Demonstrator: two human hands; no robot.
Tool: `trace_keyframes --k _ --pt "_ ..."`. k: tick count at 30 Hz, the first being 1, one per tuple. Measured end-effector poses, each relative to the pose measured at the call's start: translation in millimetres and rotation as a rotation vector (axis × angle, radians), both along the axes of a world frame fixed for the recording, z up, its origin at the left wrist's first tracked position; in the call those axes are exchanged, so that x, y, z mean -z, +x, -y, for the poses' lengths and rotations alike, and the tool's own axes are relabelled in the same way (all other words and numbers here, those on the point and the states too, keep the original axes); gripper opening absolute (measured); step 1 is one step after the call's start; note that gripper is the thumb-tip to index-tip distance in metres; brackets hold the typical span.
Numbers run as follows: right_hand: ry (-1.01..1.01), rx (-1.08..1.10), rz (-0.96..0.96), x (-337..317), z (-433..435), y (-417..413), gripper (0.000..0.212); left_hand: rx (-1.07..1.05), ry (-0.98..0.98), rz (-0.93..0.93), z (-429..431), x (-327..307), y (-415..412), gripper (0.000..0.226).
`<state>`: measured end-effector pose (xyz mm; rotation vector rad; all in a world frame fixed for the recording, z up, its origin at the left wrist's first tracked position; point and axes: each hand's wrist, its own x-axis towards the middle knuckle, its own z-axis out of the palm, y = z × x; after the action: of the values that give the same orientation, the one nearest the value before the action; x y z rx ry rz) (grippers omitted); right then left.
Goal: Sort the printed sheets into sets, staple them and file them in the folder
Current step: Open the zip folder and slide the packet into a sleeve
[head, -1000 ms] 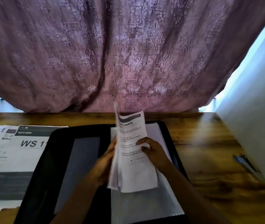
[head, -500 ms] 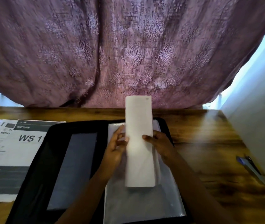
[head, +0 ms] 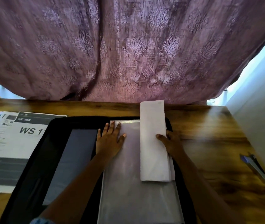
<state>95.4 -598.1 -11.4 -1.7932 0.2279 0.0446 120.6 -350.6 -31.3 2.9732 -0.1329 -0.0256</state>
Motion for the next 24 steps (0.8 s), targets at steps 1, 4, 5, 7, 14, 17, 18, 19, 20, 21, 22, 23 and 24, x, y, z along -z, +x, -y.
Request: trace_keyframes --k 1,4,5,7,14,17,18,19,20,21,22,23,24 --pt "0.010 0.013 -0.003 2 1 -5 0.021 0.014 0.009 0.003 0 0 -3 0.087" --pt "0.108 0.041 -0.001 4 5 -18 0.014 0.037 -0.017 0.037 -1 1 -11 0.082" --pt "0.142 0.053 0.003 1 6 -20 0.013 0.027 -0.031 0.069 -1 1 -12 0.077" --pt "0.172 0.084 0.035 -7 7 -21 0.013 0.009 -0.035 0.175 -2 -1 -8 0.065" --pt "0.254 0.099 0.197 -51 12 -13 0.012 0.063 0.058 0.199 -7 -17 23 0.040" --pt "0.257 0.083 0.270 -66 13 -5 0.010 0.108 -0.049 0.245 -12 -18 33 0.026" --pt "0.245 0.075 0.299 -71 12 -1 0.011 0.114 -0.093 0.238 -14 -18 36 0.018" --pt "0.232 0.073 0.327 -75 11 5 0.011 0.121 -0.125 0.235 -16 -18 39 0.012" --pt "0.219 0.075 0.352 -78 10 11 0.010 0.129 -0.145 0.239 -18 -18 42 0.010" --pt "0.208 0.075 0.375 -81 8 16 0.010 0.148 -0.160 0.252 -20 -18 45 0.010" --pt "0.204 0.073 0.395 -83 5 22 0.010 0.178 -0.159 0.271 -22 -18 46 0.013" --pt "0.205 0.068 0.418 -85 3 28 0.011 0.209 -0.140 0.299 -23 -18 47 0.017" --pt "0.209 0.066 0.438 -87 0 34 0.011 0.232 -0.109 0.341 -25 -18 47 0.022"
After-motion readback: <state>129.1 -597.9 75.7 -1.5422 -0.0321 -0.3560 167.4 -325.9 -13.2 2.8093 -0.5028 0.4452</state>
